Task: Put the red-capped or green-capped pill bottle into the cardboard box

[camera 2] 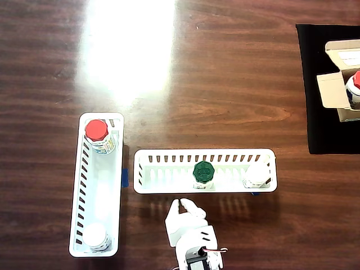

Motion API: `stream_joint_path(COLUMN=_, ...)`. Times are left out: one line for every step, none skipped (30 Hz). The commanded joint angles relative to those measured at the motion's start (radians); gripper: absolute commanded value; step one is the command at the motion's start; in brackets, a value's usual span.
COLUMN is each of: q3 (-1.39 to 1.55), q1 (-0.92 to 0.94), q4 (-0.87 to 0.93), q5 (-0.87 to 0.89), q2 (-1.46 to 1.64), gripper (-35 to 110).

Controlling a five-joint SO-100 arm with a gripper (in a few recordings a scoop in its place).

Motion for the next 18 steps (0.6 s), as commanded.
stream_joint_path(q3=-0.002, q1=-0.084, q4=0.052, q5=0.015, q2=0.086, gripper=1)
stream_joint_path(q3=-0.002, q1=-0.089, q4=0.104, q5=0.054, q2=0.086, gripper=1)
stream_joint_path(q3=-0.002, q1=-0.094, q4=0.202, q5=0.115, q2=0.086, gripper=1)
stream_joint_path(q3=-0.002, q1=-0.101, q4=0.253, q5=0.207, q2=0.071, gripper=1)
stream_joint_path(q3=-0.002, q1=-0.104, q4=0.253, q5=0.216, q2=0.064, gripper=1)
stream_joint_path(q3=-0.002, q1=-0.104, q4=0.253, q5=0.181, q2=0.075, gripper=1)
stream_joint_path(q3=-0.002, q1=-0.103, q4=0.253, q5=0.129, q2=0.086, gripper=0)
stream_joint_path(q3=-0.002, q1=-0.098, q4=0.253, q5=0.077, q2=0.084, gripper=1)
stream_joint_path(q3=-0.002, q1=-0.095, q4=0.253, q5=0.009, q2=0.083, gripper=1)
stream_joint_path(q3=-0.002, q1=-0.092, q4=0.253, q5=-0.057, q2=0.084, gripper=1)
stream_joint_path(q3=-0.002, q1=-0.092, q4=0.253, q5=-0.12, q2=0.084, gripper=1)
stream_joint_path(q3=-0.002, q1=-0.091, q4=0.253, q5=-0.181, q2=0.084, gripper=1)
stream_joint_path(q3=-0.002, q1=-0.091, q4=0.253, q5=-0.238, q2=0.084, gripper=1)
stream_joint_path(q3=-0.002, q1=-0.091, q4=0.253, q5=-0.293, q2=0.084, gripper=1)
stream_joint_path(q3=-0.002, q1=-0.091, q4=0.253, q5=-0.339, q2=0.084, gripper=1)
stream_joint_path(q3=-0.002, q1=-0.091, q4=0.253, q5=-0.379, q2=0.084, gripper=1)
stream_joint_path(q3=-0.002, q1=-0.091, q4=0.253, q5=-0.416, q2=0.084, gripper=1)
stream_joint_path(q3=-0.002, q1=-0.091, q4=0.253, q5=-0.446, q2=0.084, gripper=1)
